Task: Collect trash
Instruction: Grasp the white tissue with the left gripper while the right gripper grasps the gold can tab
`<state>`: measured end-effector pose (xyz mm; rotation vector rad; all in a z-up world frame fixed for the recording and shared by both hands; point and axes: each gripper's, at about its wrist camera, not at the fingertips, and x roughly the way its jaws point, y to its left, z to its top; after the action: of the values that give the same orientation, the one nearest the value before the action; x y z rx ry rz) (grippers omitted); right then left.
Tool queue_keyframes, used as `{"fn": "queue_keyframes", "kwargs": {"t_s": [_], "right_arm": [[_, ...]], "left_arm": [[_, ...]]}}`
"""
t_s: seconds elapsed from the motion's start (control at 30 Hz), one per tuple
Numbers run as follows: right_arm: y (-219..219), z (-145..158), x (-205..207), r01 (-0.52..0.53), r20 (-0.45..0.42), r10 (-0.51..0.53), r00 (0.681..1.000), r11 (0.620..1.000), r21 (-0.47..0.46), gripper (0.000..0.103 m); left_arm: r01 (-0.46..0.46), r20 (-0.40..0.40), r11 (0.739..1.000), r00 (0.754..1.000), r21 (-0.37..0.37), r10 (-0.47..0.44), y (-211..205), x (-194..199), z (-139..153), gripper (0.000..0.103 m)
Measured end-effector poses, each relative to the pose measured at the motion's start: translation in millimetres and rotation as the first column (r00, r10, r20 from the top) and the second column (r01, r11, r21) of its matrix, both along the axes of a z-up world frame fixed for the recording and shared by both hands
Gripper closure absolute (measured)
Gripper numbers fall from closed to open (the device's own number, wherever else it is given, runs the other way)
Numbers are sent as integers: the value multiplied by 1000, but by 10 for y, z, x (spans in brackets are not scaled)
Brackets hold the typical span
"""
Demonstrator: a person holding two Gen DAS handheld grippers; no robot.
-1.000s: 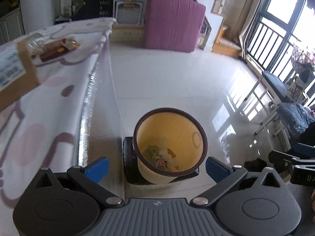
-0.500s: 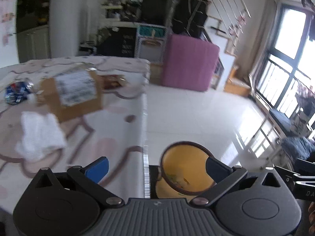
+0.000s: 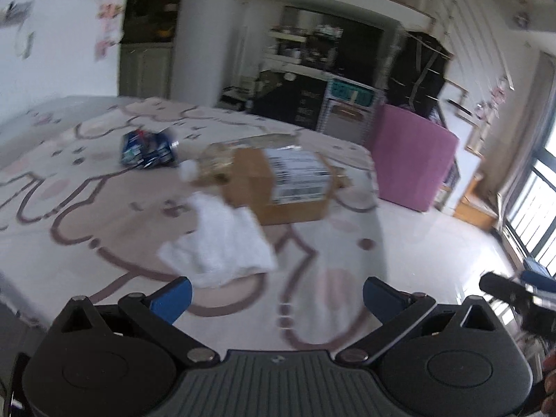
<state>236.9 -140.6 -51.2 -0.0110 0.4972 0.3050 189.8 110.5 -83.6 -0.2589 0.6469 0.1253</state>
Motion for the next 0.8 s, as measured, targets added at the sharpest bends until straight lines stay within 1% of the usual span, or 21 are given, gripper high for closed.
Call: {"fn": "queue_keyframes", "kwargs": {"t_s": [0.17,0.23,0.37,0.47,0.6,0.73,0.8], "right_arm": [[542,56,343,-65,20,65,998,998,4,0],[784,85,524,-88,26,88,996,996,5,0],[1333,146,968,-103,39,104,994,994,-25,0],[1673,168,1297,-83,29,85,996,995,-60,0],[2077,142,1710,-59,-36,56,998,993,-105,0],[2244,76,1957,-12,-78,1,997,989,-146,0],[2248,16,1981,3,-106,-23,994,983,-183,0]], "left_arm": [[-57,-15,997,998,-53,57,366,13,-169,0],[-69,-20,995,997,-73,68,470,24,-221,0],[-82,-15,990,997,-111,80,641,46,-311,0],[-78,-9,987,997,-137,77,714,77,-351,0],[-63,12,986,998,-152,66,753,139,-385,0],[-41,30,988,999,-152,46,762,263,-442,0],[-26,26,987,999,-156,31,745,357,-487,0]]}}
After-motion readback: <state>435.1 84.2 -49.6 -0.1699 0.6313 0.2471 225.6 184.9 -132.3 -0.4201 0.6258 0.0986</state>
